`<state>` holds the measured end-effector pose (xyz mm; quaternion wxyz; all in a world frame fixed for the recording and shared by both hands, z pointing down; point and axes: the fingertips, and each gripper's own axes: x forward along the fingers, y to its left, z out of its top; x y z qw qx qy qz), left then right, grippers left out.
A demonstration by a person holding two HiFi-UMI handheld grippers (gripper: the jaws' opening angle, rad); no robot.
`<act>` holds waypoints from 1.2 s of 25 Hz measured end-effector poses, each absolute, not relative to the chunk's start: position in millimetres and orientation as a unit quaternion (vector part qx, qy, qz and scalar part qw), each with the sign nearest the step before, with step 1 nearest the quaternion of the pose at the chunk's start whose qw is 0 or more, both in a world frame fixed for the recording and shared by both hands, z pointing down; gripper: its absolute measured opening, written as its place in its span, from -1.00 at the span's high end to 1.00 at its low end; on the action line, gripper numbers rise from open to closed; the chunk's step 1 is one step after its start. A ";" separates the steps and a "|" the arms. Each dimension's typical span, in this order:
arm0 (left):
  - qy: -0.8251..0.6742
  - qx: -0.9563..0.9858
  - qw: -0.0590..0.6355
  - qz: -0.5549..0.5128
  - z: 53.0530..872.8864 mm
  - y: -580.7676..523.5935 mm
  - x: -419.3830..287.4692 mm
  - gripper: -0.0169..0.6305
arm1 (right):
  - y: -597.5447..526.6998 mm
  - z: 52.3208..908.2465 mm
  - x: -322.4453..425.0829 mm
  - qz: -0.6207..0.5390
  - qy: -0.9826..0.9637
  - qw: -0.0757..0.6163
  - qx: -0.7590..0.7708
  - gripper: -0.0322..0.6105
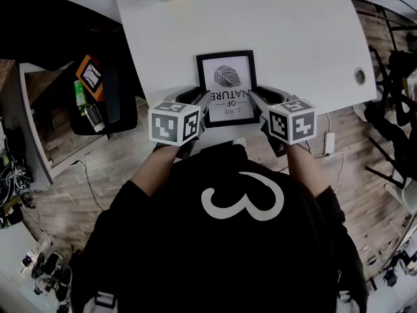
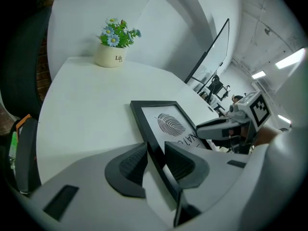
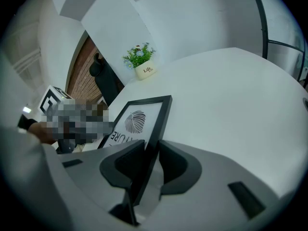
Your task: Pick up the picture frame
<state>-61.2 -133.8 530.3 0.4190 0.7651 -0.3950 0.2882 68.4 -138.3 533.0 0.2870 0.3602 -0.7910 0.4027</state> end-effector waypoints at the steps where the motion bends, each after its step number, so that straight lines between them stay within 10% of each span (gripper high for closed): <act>1: -0.397 0.764 0.418 0.289 530.8 -133.9 -61.8 0.58 | -138.1 533.1 68.5 0.403 -0.791 0.286 0.361 0.56; 30: -0.436 0.747 0.415 0.283 530.1 -133.3 -63.1 0.62 | -137.6 530.9 69.7 0.401 -0.789 0.264 0.383 0.60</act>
